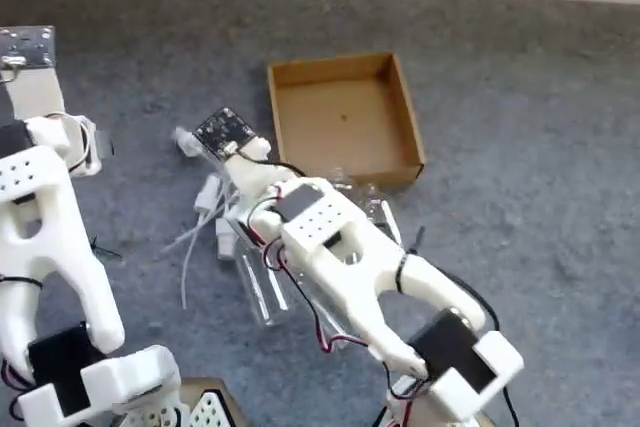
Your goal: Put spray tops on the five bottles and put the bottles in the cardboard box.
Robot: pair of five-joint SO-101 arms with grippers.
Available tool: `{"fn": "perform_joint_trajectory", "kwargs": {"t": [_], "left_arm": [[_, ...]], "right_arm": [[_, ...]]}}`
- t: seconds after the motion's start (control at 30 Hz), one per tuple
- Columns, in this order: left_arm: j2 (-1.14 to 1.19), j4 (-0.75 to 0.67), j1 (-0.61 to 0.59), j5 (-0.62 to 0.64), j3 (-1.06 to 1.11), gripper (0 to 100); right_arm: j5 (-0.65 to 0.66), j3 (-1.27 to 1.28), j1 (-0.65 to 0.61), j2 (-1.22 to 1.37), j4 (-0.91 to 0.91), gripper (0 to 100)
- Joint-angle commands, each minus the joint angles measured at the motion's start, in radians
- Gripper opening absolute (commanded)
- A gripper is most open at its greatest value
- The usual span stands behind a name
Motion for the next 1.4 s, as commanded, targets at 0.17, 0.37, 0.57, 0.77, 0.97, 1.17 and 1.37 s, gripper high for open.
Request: {"fn": "perform_joint_trajectory", "kwargs": {"t": [0.17, 0.37, 0.57, 0.77, 0.97, 1.17, 1.37], "left_arm": [[0.044, -0.032, -0.015, -0.043, -0.058, 22], [0.09, -0.032, -0.012, -0.043, -0.058, 22], [0.096, -0.031, -0.008, -0.043, -0.058, 22], [0.096, -0.028, -0.008, -0.043, -0.051, 22], [0.096, -0.032, -0.007, -0.04, -0.054, 22], [0.096, -0.026, 0.021, -0.037, -0.058, 22], [0.096, -0.026, 0.041, 0.026, -0.059, 22]], "right_arm": [[0.012, -0.09, -0.016, 0.131, 0.002, 20.2], [0.018, -0.088, -0.018, 0.16, -0.028, 19.9], [0.02, -0.088, -0.031, 0.189, -0.03, 19.9], [0.015, -0.12, -0.031, 0.231, -0.028, 14.7], [0.018, -0.117, -0.028, 0.096, -0.012, 0.9], [0.021, -0.114, -0.027, -0.134, 0.185, 0.4], [0.207, -0.119, -0.024, -0.289, 0.501, 0.4]]}}
